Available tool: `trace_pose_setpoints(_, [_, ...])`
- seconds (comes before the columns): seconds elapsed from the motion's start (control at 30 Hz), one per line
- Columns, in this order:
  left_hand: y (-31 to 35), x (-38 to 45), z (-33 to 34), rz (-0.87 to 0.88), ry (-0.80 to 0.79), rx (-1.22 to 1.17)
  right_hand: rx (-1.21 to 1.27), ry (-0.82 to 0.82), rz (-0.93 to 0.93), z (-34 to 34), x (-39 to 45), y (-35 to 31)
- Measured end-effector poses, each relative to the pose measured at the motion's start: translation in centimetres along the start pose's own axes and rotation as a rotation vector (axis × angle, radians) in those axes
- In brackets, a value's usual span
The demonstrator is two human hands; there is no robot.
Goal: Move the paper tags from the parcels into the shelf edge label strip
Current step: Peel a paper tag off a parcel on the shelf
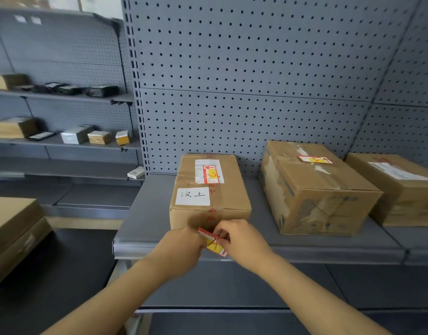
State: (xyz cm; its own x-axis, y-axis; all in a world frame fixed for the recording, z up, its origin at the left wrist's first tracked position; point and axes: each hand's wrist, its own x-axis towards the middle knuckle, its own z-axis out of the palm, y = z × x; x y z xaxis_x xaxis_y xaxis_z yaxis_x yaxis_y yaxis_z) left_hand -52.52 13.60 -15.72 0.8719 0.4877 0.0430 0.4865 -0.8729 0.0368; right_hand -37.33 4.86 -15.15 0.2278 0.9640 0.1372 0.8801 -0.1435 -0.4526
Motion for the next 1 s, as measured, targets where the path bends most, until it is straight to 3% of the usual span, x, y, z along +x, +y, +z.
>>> trace_pose_setpoints(0.43, [0.5, 0.7, -1.5, 0.04, -0.099, -0.016, -0.121, -0.014, -0.016, -1.2, -1.0, -1.1])
trace_pose_setpoints(0.77, [3.5, 3.0, -8.3, 0.19, 0.047, 0.031, -0.144, 0.085, 0.064, -6.8, -3.8, 0.0])
trace_pose_setpoints(1.0, [10.9, 5.8, -11.3, 0.392, 0.077, -0.072, -0.096, 0.21, 0.235, -11.6, -8.6, 3.1])
